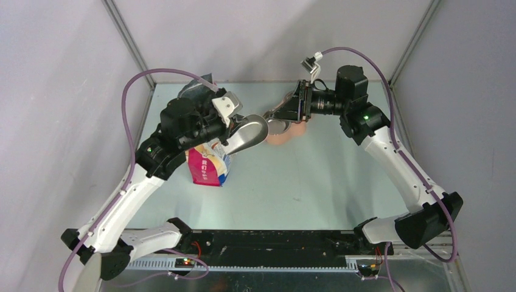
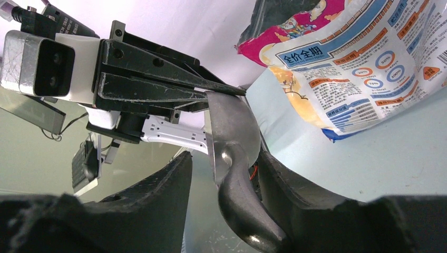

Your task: Serve the pet food

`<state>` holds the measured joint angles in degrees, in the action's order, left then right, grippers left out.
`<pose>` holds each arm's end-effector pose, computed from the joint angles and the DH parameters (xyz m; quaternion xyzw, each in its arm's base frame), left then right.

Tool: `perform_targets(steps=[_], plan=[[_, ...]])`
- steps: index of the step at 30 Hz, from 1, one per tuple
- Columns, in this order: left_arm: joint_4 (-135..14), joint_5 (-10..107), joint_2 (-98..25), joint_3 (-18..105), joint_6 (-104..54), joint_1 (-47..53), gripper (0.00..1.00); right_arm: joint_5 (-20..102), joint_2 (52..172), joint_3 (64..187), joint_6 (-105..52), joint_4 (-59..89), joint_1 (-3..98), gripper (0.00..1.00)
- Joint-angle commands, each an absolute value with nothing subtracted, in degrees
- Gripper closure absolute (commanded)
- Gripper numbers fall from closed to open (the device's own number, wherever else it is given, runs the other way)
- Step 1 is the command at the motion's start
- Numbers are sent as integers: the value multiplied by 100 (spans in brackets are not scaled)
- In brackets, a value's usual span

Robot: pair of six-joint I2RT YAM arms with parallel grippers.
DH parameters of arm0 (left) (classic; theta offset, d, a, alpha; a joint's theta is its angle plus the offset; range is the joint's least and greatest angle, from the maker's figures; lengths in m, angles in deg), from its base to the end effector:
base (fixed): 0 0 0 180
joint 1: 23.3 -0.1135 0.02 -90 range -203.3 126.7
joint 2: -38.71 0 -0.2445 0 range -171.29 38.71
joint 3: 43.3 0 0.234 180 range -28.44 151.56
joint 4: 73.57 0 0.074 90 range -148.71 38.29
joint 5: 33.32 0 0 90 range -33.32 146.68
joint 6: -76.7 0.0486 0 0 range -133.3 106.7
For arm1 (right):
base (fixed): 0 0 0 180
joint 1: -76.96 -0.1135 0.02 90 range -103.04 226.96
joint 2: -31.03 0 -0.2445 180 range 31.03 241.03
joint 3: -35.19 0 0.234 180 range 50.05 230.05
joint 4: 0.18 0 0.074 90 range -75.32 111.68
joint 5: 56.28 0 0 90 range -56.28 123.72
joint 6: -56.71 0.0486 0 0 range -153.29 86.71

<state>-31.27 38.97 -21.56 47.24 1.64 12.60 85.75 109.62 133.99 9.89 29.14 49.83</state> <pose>0.1683 -0.1401 0.4187 0.4172 0.6521 -0.2307 0.5895 0.2440 0.1681 0.4176 -0.1863 0.7169 0.6086 0.2845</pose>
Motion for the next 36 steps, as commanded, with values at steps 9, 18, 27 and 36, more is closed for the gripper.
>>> perform_targets(steps=[9,18,27,36], plan=[[-3421,3867,-2222,4811,22,1221,100,8319,10762,13442,845,2861,4957,67],[-3209,3962,-2215,4902,41,1216,77,8375,10747,13334,672,2857,5139,100],[-1337,5813,-2419,6618,-245,577,26,7708,10360,13422,-2266,4791,5797,100],[60,6596,-3426,7602,-1364,-815,19,6555,10376,13793,-3312,5044,6016,100]])
